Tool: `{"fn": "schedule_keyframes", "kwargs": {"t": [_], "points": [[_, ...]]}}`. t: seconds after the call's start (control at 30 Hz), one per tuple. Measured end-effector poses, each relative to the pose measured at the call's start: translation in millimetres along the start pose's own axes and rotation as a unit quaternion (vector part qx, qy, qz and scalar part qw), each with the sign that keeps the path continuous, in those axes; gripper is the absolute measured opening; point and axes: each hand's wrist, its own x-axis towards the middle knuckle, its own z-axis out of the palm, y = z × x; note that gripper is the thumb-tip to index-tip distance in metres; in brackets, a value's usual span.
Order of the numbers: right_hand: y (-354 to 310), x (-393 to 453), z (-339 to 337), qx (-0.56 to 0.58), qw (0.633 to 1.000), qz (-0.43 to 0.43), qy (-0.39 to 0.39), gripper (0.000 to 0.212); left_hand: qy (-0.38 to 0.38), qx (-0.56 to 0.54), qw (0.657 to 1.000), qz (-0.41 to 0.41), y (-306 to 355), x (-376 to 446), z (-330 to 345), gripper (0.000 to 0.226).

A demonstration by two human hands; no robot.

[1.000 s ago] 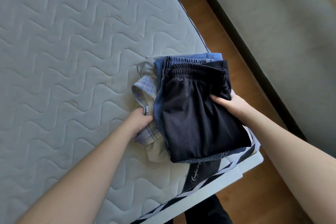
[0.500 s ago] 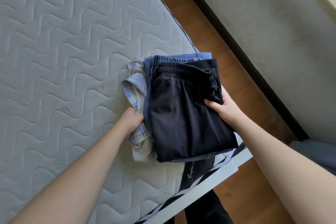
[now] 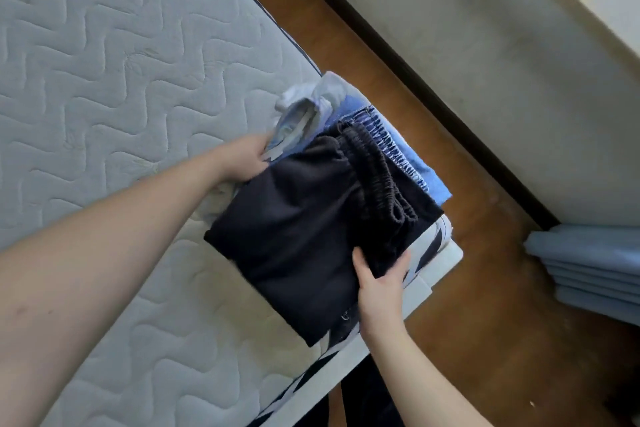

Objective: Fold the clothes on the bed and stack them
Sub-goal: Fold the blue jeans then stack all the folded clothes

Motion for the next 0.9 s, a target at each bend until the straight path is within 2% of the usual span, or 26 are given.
{"fn": "schedule_keyframes", "kwargs": {"t": [0.07, 0.13, 0.23, 0.33, 0.43, 0.53, 0.6, 0.63, 0.7, 0.77, 0.8, 0.83, 0.9], "points": [[13, -8, 5, 0.033, 0.998, 0.046, 0.029, 0.062, -0.025, 0.071, 0.997, 0.010, 11, 16, 3, 0.058], [22, -5, 10, 0.051, 0.994, 0.073, 0.056, 0.054, -0.029, 0.117, 0.993, 0.006, 16, 30, 9, 0.076], [22, 3, 7, 0.036, 0.993, 0.096, 0.054, 0.052, 0.005, 0.131, 0.991, -0.028, 13, 36, 20, 0.076], [14, 9, -8, -0.028, 0.993, 0.104, 0.046, 0.074, 0.077, 0.106, 0.988, -0.076, 11, 28, 20, 0.069], [-12, 18, -36, -0.080, 0.993, 0.067, 0.049, 0.097, 0.236, 0.085, 0.966, -0.059, 5, 6, 21, 0.062], [-49, 32, -59, -0.184, 0.983, -0.008, 0.016, 0.111, 0.358, -0.050, 0.930, -0.059, -11, -34, 34, 0.056], [-74, 42, -66, -0.252, 0.966, -0.046, -0.029, 0.116, 0.379, -0.183, 0.901, -0.104, -25, -65, 55, 0.056], [-85, 50, -65, -0.275, 0.958, -0.060, -0.060, 0.115, 0.378, -0.267, 0.875, -0.141, -31, -81, 71, 0.056], [-108, 78, -54, -0.291, 0.949, -0.067, -0.106, 0.104, 0.348, -0.417, 0.808, -0.227, -34, -111, 109, 0.060], [-124, 116, -39, -0.288, 0.951, -0.012, -0.111, 0.083, 0.278, -0.528, 0.753, -0.276, -27, -132, 145, 0.076], [-128, 129, -32, -0.314, 0.941, 0.014, -0.121, 0.076, 0.241, -0.573, 0.732, -0.279, -21, -140, 159, 0.083], [-127, 138, -27, -0.354, 0.921, 0.021, -0.159, 0.078, 0.211, -0.609, 0.717, -0.266, -14, -145, 170, 0.089], [-122, 143, -19, -0.399, 0.884, 0.012, -0.243, 0.093, 0.172, -0.629, 0.723, -0.228, -5, -145, 184, 0.100]]}}
